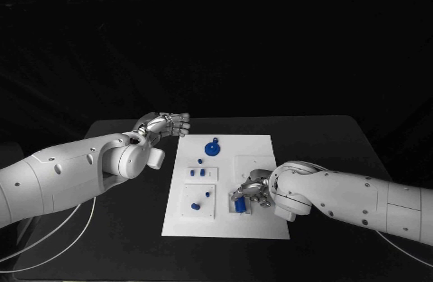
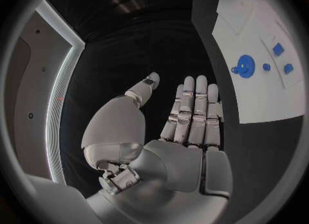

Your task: Assemble the parts on the task board

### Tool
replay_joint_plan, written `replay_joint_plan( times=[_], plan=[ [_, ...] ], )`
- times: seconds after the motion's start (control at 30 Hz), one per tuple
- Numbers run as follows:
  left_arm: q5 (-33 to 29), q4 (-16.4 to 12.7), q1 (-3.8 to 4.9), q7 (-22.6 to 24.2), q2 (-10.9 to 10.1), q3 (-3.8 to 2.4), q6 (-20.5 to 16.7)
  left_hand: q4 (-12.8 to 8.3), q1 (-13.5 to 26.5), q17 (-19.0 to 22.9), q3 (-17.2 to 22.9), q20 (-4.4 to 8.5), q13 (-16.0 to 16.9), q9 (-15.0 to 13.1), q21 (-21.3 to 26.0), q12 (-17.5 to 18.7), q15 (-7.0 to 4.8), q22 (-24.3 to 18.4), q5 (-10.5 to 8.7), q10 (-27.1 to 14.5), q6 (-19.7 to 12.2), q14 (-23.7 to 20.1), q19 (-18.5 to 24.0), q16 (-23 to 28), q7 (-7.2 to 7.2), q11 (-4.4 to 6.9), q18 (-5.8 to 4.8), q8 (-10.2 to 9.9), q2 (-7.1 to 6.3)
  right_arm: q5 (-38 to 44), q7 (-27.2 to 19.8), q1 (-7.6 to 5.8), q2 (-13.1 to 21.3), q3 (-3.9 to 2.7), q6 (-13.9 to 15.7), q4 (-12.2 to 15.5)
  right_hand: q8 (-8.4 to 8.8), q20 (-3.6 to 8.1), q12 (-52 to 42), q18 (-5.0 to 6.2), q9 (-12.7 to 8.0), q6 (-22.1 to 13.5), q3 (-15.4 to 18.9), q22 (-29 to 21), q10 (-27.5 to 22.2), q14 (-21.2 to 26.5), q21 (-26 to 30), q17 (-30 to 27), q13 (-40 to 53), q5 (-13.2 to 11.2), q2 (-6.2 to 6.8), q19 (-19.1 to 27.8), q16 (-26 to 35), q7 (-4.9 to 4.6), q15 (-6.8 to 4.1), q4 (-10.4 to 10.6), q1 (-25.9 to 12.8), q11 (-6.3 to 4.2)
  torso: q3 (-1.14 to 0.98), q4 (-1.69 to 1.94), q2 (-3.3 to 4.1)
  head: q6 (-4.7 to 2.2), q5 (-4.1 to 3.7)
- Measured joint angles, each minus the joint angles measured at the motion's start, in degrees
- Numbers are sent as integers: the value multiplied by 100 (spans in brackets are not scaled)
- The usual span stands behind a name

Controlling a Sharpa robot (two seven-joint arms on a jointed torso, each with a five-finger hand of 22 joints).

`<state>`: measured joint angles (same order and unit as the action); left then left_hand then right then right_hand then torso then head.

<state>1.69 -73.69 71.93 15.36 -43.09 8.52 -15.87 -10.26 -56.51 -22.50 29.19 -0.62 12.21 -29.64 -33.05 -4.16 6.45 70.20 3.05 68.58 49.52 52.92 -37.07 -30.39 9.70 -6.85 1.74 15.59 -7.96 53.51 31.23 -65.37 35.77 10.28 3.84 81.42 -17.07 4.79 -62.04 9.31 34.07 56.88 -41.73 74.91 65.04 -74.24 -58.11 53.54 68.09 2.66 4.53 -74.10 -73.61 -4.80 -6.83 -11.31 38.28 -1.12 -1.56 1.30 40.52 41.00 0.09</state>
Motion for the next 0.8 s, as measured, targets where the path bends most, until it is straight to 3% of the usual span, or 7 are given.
replay_joint_plan(
  times=[0.33, 0.8],
  plan=[
    [0, 2, 0, -3, 2, 0, 7, 0, 0, -6, 0, 0, -5, 0, 0, 0, 0, 5, 0, 0, 0, 0, 0, 0, 0, 0, 0, 0, 0, 0, 0, 8, -10, 6, 14, -15, 66, 0, 43, 2, -12, 49, 298, 0, 0, 10, 0, 9, 0, 1, 280, 0, 28, -39, 4, 22, -280, 1, 0, 0, 1, 0, 14],
    [-1, -1, 0, 1, 4, 0, 46, 45, 61, -40, -15, 0, -10, 6, 0, 0, 0, 18, 0, -21, -15, 0, 0, 22, -15, -21, 0, 22, -61, 0, 0, 7, -3, 9, 18, -4, 96, 21, 43, 2, -23, 33, 507, 0, -21, 12, 0, 25, 2, 1, 345, 24, 50, -54, 6, -95, -344, 22, 1, -2, 2, 7, 22]
  ],
)
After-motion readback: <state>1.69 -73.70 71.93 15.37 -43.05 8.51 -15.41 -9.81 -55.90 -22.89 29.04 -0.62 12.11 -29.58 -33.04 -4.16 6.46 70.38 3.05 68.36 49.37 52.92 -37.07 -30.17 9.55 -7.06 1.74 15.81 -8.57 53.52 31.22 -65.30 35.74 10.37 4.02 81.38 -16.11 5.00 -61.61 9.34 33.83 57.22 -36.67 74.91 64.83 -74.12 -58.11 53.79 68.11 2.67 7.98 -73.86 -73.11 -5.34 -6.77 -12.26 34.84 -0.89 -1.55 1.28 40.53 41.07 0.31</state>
